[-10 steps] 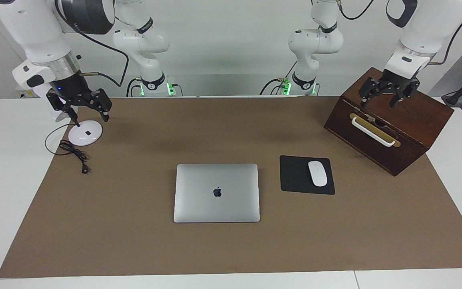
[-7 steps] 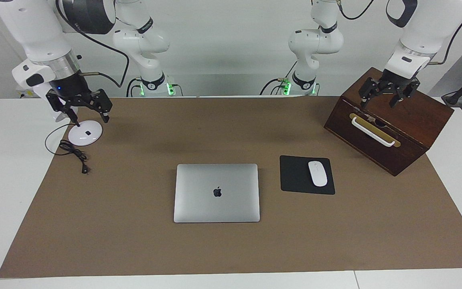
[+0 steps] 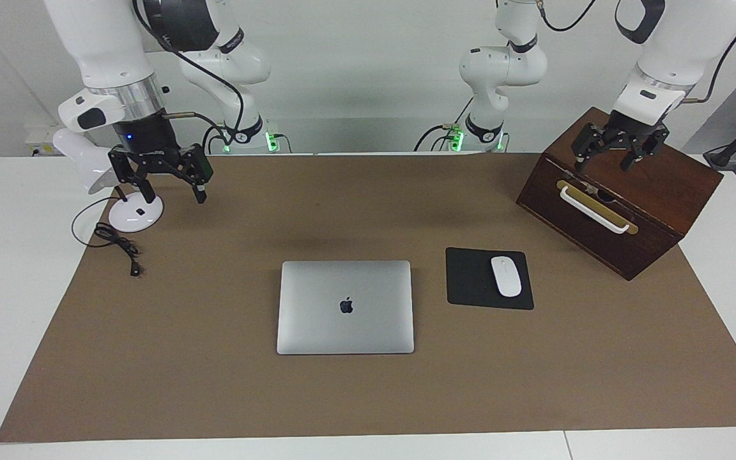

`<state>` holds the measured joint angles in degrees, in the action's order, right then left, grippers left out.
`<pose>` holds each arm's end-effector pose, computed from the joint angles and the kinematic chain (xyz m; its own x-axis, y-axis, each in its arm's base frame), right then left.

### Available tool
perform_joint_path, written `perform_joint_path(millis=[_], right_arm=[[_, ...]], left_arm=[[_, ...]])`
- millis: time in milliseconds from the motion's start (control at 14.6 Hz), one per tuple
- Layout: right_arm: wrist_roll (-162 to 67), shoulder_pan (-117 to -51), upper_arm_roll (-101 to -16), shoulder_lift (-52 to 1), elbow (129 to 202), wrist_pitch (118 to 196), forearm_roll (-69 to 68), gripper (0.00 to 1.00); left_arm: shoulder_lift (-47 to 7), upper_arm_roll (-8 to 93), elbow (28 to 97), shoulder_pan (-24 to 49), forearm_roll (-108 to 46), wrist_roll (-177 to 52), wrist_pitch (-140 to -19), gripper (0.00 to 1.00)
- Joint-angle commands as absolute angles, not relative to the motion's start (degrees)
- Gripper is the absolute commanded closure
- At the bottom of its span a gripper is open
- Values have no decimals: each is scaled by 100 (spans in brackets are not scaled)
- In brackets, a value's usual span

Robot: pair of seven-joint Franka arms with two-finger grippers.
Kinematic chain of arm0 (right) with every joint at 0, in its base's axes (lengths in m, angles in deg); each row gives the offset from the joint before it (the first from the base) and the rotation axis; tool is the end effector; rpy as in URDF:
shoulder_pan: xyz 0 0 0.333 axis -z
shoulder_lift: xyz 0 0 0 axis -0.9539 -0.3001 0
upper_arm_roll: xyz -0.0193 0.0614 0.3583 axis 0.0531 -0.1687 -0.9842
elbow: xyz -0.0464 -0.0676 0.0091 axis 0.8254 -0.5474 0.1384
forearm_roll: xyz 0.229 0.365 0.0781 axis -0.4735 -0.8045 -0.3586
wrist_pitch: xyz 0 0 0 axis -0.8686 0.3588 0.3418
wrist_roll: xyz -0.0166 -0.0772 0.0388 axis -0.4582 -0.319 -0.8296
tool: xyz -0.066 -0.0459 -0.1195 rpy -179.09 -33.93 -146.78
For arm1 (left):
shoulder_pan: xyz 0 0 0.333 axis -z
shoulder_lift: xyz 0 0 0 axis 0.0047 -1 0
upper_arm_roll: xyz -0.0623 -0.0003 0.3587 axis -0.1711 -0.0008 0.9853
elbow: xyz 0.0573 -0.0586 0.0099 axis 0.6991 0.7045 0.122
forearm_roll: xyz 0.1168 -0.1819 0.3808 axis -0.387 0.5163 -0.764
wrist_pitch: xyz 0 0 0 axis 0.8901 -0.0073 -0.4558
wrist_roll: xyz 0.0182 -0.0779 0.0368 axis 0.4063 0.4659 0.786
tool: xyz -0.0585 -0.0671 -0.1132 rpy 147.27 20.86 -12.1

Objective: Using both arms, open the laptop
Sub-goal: 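Move the right gripper in toward the closed silver laptop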

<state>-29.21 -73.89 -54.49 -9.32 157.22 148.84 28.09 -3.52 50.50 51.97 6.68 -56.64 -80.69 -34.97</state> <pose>0.6325 0.0523 0.6351 0.9609 -0.1091 0.2546 -0.0922 -0.9927 -0.0775 0.5669 -0.0093 0.6277 0.9966 -0.0778 0.0269 -0.0777 -0.9970 -0.0058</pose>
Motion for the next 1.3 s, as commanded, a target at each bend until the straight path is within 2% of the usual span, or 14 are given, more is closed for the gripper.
perform_joint_path(millis=[0, 1029, 1097, 1166, 1234], right_arm=[[-2820, -7350, -5559, -957, 15801, 15170, 2719, 0], [-2302, -7350, -5700, -966, 15810, 15284, 2701, 0], [-2214, -7350, -5761, -966, 15810, 15284, 2693, 0], [-2100, -7350, -5779, -966, 15810, 15284, 2632, 0], [-1951, -7350, -5788, -966, 15810, 15284, 2518, 0]], left_arm=[[-308, 5075, 5191, 739, -5680, -7997, -3440, 0], [-273, 5084, 5253, 713, -5689, -7795, -3466, 0], [-273, 5084, 5253, 713, -5689, -7742, -3475, 13], [-273, 5084, 5262, 713, -5689, -7698, -3484, 55], [-273, 5084, 5262, 721, -5689, -7689, -3527, 88]])
